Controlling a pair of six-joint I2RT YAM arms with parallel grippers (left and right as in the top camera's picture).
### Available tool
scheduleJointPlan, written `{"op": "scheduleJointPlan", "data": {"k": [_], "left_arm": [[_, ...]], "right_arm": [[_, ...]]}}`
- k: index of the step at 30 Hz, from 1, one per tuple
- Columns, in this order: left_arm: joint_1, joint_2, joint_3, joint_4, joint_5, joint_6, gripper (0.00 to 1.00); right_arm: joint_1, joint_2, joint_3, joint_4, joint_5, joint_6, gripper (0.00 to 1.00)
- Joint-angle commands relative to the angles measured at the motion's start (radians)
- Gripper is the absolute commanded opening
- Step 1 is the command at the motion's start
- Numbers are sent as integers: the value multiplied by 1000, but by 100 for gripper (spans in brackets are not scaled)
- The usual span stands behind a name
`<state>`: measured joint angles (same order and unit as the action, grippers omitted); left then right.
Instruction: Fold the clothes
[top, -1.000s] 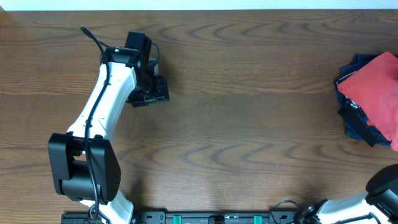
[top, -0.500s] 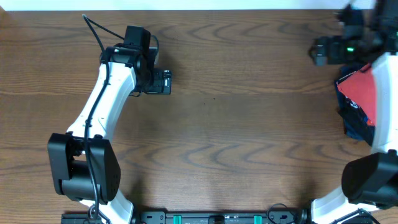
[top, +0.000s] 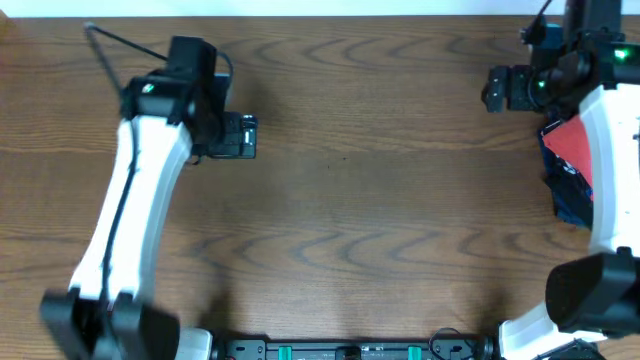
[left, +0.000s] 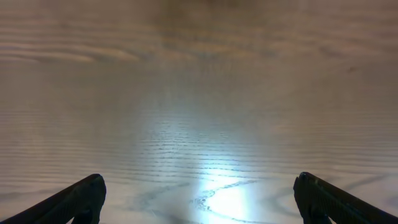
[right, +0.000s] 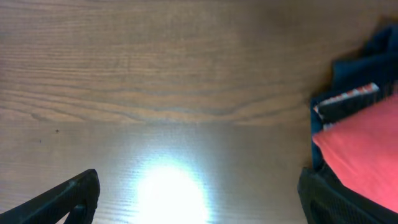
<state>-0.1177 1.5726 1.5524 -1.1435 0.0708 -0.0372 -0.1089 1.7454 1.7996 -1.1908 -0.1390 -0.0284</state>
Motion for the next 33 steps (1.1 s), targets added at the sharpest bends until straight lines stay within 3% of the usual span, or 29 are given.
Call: {"op": "scheduleJointPlan", "data": {"k": [1, 4, 8, 14, 20, 27, 33], "left_arm": [[3, -147, -57, 14, -17, -22, 98], [2, -300, -161, 98, -30, -23, 98], [3, -563, -363, 248, -31, -34, 98], [3, -877, -549, 327, -35, -35, 98], [3, -1018, -554, 228, -34, -35, 98], [3, -1045, -554, 170, -34, -35, 98], [3, -1045, -554, 152, -34, -35, 98]], "right_arm": [[-26, -120, -34, 3, 6, 31, 99], [-29, -245, -148, 80, 1, 32, 99], [-28, -508, -434, 288, 29, 35, 99], [-29, -908, -801, 481, 142, 76, 99], [-28, -1150, -918, 325, 142, 76, 99], [-28, -1229, -922, -8, 144, 76, 99], [-28, -1228, -924, 0, 143, 76, 99]]}}
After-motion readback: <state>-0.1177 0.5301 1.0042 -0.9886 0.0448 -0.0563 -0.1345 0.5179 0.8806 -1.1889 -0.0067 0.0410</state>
